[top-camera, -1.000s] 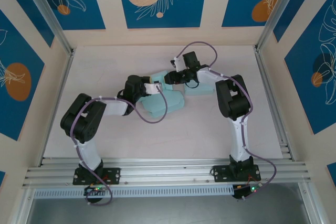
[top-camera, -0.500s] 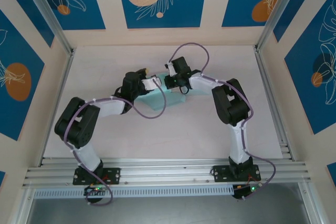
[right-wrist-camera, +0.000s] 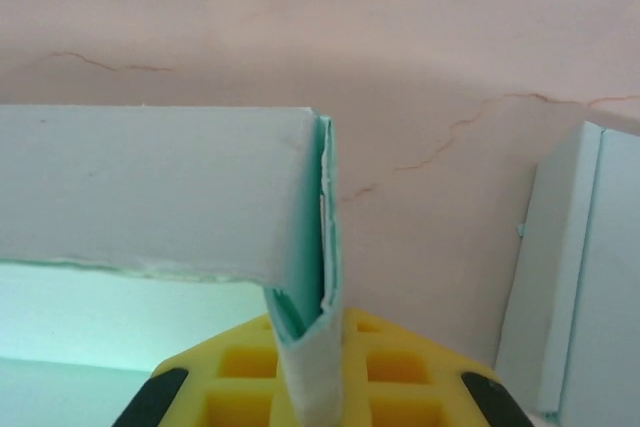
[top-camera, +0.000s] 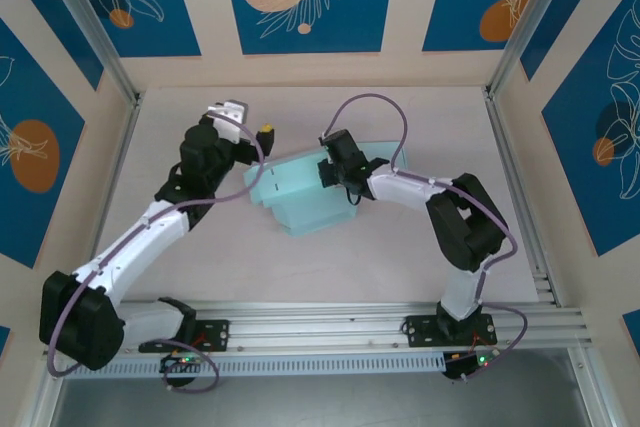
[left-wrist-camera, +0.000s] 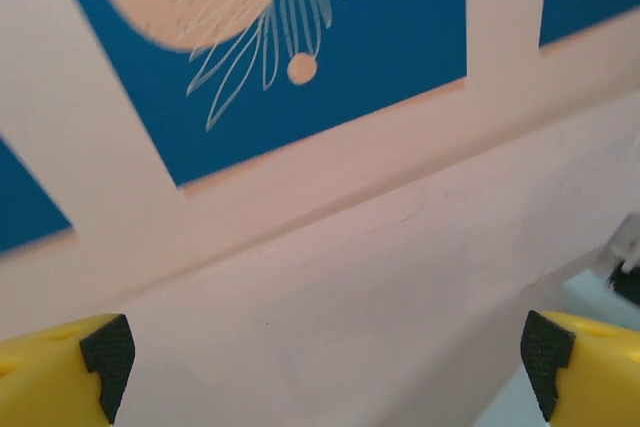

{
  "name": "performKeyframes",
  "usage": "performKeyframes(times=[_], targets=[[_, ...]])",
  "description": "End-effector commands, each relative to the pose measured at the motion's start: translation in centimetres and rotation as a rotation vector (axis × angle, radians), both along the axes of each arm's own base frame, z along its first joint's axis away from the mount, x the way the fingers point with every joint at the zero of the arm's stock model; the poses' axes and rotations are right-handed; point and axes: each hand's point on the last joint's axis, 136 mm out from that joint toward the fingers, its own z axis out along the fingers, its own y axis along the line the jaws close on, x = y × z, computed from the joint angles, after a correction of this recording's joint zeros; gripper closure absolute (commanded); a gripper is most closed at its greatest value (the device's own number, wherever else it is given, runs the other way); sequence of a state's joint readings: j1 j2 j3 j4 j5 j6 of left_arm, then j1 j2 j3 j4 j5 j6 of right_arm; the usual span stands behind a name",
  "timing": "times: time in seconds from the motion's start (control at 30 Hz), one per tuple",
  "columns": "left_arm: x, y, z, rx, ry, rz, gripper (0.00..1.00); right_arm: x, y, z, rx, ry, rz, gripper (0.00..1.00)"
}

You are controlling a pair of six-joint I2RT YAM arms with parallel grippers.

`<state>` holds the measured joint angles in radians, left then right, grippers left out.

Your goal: Fold the paper box

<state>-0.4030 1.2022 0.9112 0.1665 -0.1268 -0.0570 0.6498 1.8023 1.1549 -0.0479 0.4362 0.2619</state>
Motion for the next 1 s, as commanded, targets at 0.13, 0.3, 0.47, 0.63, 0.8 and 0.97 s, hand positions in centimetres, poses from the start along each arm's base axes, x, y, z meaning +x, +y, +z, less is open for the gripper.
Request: performKeyframes(times=[0.13, 0.3, 0.47, 0.63, 0.8, 0.97], targets=[[-1.7, 1.4, -6.8, -0.333, 0.404, 0.002, 0.00, -1.0, -0.7, 3.7, 0.131, -0.118, -0.108, 1.00], [-2.4, 1.3, -9.0, -0.285, 0.486, -0.010, 0.00, -1.6, -1.3, 4.5, 0.165, -0.153, -0.131, 1.00], [-3.0, 0.4, -10.6, -0.308, 0.533, -0.053, 0.00, -1.6, -1.2, 5.1, 0.176, -0.172, -0.133, 1.00], [-3.3, 0.7, -12.1, -0.290, 0.574, -0.035, 0.00, -1.5, -1.1, 5.8, 0.191, -0.186, -0.136, 1.00], [-3.7, 1.4, -13.4, -0.254, 0.602, -0.005, 0.00, -1.7, -1.1, 6.4, 0.208, -0.213, -0.128, 1.00], [-2.8, 0.9, -13.8, -0.277, 0.588, -0.017, 0.00, -2.2, -0.5, 6.3, 0.233, -0.227, -0.092, 1.00]])
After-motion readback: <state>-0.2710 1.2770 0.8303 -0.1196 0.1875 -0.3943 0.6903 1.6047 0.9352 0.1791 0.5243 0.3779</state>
